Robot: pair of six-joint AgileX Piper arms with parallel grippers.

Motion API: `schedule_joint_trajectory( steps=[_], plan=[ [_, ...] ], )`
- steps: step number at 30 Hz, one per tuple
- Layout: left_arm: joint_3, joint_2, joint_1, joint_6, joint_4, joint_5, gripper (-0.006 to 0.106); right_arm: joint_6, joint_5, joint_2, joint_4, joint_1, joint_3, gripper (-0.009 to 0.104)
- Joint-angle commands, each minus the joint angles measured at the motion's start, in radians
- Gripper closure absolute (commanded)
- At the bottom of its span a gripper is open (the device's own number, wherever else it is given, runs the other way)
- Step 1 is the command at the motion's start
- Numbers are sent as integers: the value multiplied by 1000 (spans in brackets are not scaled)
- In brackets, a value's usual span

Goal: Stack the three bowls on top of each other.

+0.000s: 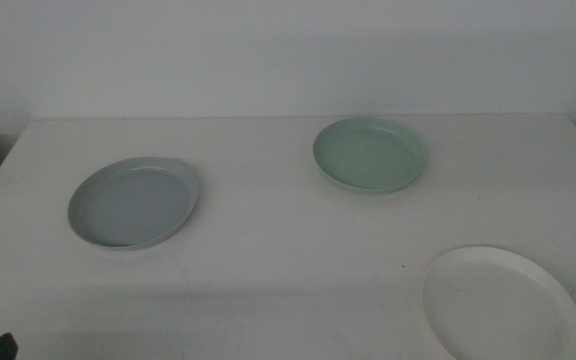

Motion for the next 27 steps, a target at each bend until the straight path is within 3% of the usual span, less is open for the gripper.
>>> schedule_joint_trajectory(
  steps=[1,13,21,27],
  plan=[
    [-4,-13,-6,-12,-3,-80,4,-12,-35,-12,-3,-4,-61,41],
    [-4,-13,-6,-12,-3,-80,4,-12,275,249,-6,-4,-405,41],
    [-4,-13,-6,-12,-3,-80,4,0,487,515,43,-4,-624,41],
    [-4,-13,-6,-12,-3,-80,4,0,574,730,45,-4,-764,41]
  ],
)
